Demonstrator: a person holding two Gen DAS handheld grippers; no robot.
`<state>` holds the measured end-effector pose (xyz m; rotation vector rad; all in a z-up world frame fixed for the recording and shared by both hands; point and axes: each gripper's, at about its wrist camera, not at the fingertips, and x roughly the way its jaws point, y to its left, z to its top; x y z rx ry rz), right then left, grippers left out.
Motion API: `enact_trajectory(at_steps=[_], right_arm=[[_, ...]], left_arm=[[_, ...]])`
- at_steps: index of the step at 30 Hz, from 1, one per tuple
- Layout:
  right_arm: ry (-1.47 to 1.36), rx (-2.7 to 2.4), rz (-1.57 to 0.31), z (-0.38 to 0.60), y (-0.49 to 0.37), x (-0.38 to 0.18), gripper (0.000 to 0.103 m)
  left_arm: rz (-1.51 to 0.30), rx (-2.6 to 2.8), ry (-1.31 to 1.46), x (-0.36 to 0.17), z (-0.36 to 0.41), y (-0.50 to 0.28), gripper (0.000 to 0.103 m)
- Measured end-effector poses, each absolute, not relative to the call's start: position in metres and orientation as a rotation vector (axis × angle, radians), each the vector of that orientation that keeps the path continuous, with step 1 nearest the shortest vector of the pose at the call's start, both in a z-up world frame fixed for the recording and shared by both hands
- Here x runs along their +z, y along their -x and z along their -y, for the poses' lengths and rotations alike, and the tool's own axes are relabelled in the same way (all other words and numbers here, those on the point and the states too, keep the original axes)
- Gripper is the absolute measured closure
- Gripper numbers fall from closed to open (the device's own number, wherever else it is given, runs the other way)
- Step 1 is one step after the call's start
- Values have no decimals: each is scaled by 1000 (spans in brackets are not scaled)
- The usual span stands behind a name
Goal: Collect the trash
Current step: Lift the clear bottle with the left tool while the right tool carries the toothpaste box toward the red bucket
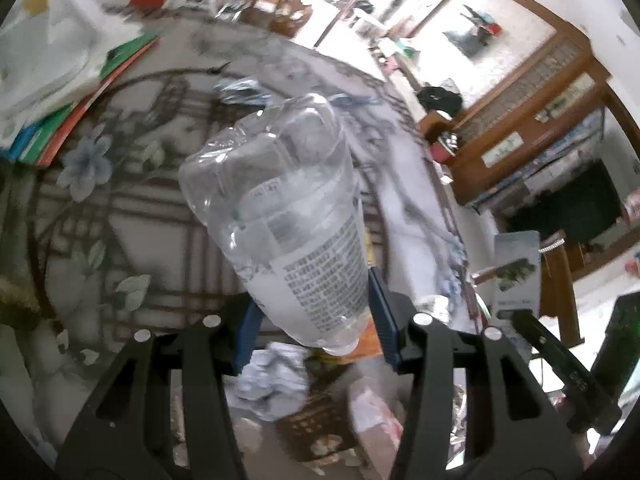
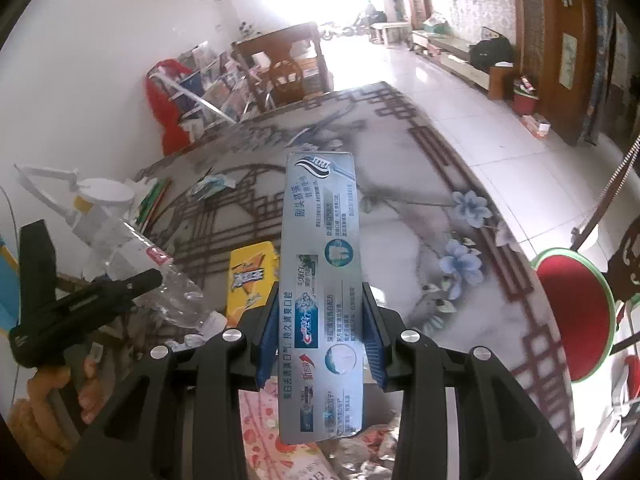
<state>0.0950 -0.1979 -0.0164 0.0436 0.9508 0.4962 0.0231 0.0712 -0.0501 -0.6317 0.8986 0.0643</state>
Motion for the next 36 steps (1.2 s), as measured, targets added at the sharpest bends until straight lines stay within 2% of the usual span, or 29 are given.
enact_trajectory(at_steps=[10,36], right_arm=[[-79,441,-931,229,-96,-13,68],[-130,364,-955,265,-102,-23,68]], left_arm=[[-869,-90,599,-30,-29,-36,55],[-967,-228,572,-43,23,-53,55]])
